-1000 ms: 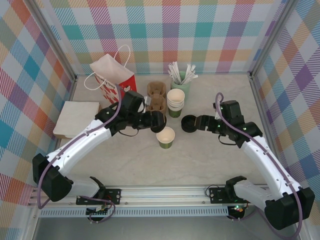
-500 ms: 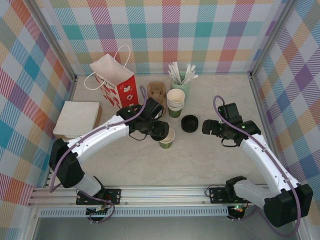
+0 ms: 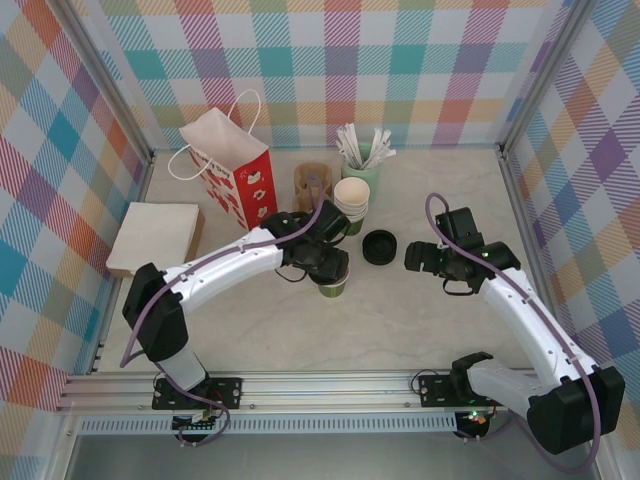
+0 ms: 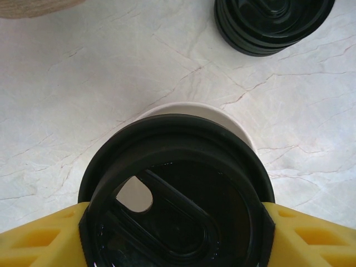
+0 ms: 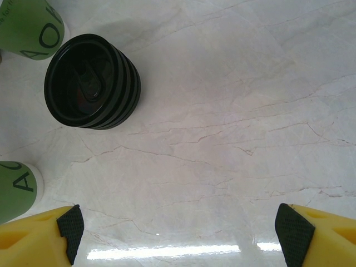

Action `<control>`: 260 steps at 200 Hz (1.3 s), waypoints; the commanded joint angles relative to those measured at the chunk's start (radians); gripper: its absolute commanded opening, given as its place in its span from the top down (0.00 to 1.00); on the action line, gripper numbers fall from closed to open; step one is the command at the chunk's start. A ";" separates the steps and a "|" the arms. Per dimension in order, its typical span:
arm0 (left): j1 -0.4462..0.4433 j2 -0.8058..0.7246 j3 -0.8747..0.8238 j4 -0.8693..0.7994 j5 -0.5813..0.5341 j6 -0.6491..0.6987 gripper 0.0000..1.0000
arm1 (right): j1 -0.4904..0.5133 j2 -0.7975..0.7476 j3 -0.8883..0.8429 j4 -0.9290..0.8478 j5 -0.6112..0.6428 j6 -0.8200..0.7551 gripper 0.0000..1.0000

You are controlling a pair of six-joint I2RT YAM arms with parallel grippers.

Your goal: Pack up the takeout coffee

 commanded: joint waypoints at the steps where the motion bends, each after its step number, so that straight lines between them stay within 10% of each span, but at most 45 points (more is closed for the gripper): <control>1: -0.014 0.018 0.037 -0.026 -0.025 0.022 0.34 | -0.005 -0.012 -0.011 0.002 0.005 0.006 0.09; 260: -0.041 0.106 0.070 -0.029 -0.028 0.042 0.30 | -0.006 -0.001 -0.029 0.030 -0.033 0.005 0.02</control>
